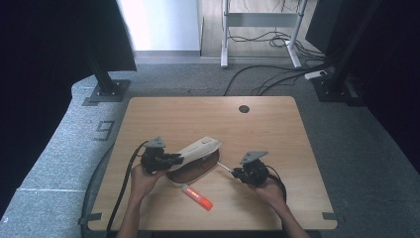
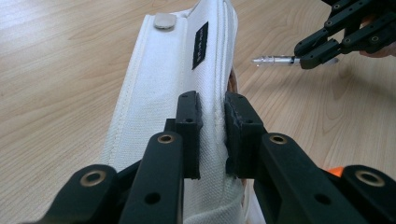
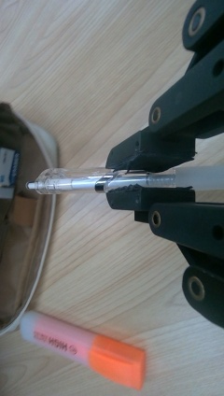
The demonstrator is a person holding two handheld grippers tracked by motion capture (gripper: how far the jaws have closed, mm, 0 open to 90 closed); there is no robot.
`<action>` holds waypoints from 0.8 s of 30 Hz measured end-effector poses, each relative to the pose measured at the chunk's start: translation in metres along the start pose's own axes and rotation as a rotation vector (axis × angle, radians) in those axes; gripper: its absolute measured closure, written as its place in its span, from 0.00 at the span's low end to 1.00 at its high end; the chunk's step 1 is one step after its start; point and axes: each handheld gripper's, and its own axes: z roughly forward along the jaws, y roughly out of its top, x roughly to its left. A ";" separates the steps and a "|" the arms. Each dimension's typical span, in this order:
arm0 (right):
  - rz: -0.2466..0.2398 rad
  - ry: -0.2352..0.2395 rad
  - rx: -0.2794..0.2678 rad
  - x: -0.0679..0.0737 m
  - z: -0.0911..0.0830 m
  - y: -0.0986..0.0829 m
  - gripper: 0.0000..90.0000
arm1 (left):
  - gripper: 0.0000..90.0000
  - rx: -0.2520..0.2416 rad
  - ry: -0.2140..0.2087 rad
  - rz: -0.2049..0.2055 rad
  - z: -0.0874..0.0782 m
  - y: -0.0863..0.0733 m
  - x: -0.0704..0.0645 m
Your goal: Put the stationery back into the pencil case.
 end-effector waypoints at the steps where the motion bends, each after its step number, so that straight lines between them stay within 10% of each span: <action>1: -0.005 0.004 0.002 0.001 0.001 0.003 0.87 | 0.85 -0.001 0.000 -0.001 0.000 0.000 0.000; 24: -0.101 0.102 0.030 0.023 0.046 0.057 0.87 | 0.85 -0.004 -0.007 0.003 0.000 0.001 -0.002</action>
